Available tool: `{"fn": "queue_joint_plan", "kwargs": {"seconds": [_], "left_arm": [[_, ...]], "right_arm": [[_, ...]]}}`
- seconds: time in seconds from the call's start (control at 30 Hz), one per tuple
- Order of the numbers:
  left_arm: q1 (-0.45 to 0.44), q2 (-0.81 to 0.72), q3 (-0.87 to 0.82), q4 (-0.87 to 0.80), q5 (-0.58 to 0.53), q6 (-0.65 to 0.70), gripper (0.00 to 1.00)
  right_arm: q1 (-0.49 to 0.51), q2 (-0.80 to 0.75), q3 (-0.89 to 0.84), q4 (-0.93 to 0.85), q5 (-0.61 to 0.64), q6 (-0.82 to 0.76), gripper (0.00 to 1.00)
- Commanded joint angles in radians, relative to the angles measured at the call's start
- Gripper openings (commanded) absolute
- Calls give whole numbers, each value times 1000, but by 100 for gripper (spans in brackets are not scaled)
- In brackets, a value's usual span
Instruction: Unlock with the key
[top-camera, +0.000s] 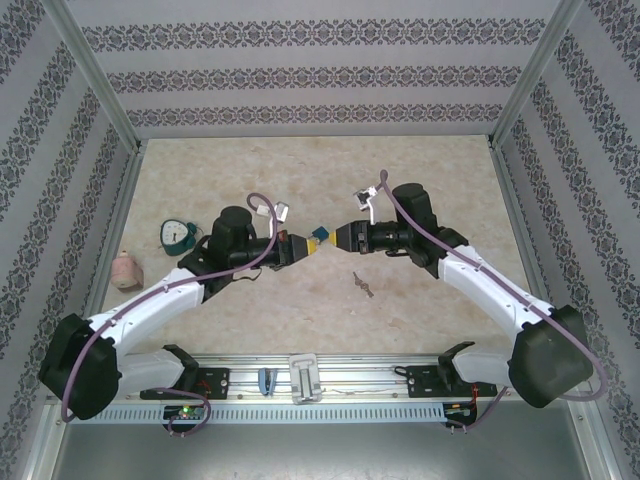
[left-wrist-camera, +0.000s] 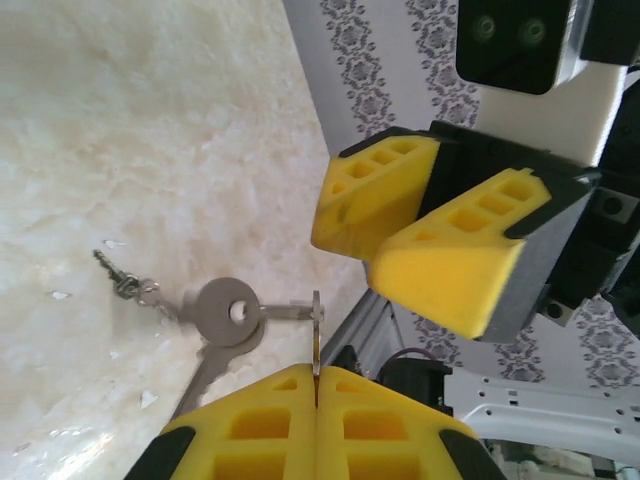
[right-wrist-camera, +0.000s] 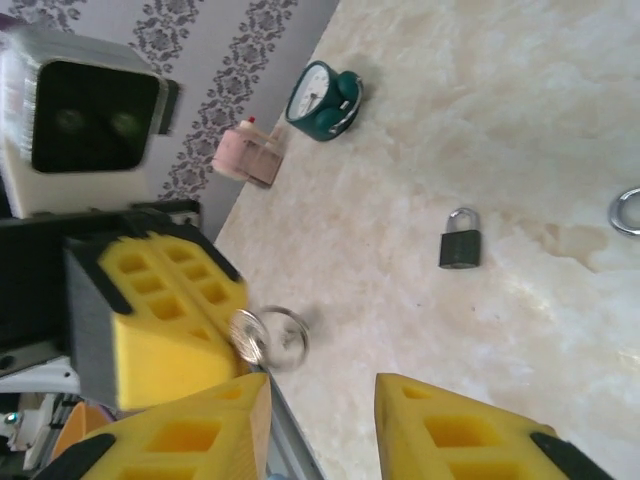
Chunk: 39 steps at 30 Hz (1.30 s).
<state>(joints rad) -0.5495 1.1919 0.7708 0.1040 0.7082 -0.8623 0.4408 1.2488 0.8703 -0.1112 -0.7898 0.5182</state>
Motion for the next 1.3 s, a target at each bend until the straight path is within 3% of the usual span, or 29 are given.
{"fn": "queue_joint_plan", "kwargs": {"seconds": [0.0, 0.17, 0.3, 0.57, 1.03, 1.27], "left_arm": [[12, -1, 104, -261, -4, 181, 0], [23, 79, 220, -312, 150, 249, 0], [23, 125, 283, -310, 240, 268, 0], [22, 134, 315, -301, 283, 277, 0], [22, 117, 303, -269, 307, 270, 0], [25, 113, 294, -262, 304, 273, 0]], "right_arm": [[-11, -30, -12, 44, 10, 2, 36], [-28, -44, -51, 200, -73, 88, 41], [-55, -66, -93, 370, -157, 190, 39], [-58, -69, -120, 487, -253, 270, 38], [-11, -42, -88, 433, -288, 228, 40], [-9, -43, -91, 412, -312, 215, 28]]}}
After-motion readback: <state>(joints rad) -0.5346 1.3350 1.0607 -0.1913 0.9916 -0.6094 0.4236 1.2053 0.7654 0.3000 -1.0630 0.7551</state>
